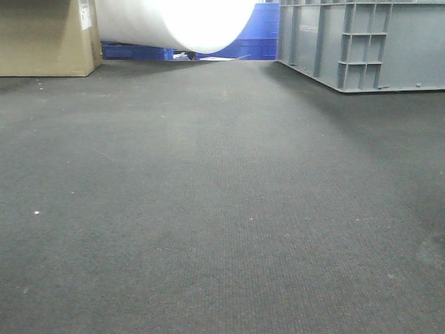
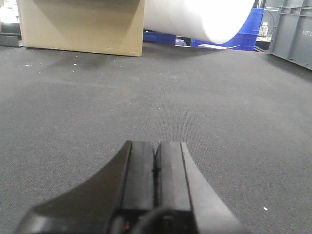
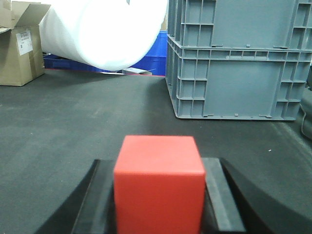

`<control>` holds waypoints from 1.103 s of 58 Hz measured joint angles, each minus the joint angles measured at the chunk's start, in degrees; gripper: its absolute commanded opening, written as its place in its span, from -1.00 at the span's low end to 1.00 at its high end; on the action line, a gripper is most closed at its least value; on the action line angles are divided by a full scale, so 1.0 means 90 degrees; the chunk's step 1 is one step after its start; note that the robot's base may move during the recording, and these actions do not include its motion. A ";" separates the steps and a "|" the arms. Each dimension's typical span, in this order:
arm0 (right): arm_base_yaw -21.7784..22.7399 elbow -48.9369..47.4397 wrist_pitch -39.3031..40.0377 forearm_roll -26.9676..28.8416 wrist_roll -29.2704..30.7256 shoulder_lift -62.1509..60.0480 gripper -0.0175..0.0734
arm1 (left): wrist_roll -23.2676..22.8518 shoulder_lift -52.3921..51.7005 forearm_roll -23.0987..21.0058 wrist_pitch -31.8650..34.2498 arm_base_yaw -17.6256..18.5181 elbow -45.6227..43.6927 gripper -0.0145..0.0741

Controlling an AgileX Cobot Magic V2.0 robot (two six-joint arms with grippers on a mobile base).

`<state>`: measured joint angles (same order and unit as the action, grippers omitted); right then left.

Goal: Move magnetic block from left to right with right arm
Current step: 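Lower the right gripper with the red cube toward the carpet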

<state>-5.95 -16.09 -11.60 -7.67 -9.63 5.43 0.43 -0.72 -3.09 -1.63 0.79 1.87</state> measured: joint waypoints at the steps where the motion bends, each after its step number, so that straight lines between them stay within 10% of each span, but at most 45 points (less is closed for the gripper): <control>1: 0.0000 0.0000 0.0000 0.0000 0.0000 0.0000 -0.08 | 0.0000 0.0000 0.0000 0.0000 0.0000 0.0000 -0.96; 64: 0.0081 0.0009 -0.1217 -0.0880 0.0000 0.0000 -0.08 | 0.0000 0.0000 0.0000 0.0000 0.0000 0.0000 -0.96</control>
<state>-5.22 -16.01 -22.56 -15.59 -9.63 5.43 0.43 -0.72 -3.09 -1.63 0.79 1.87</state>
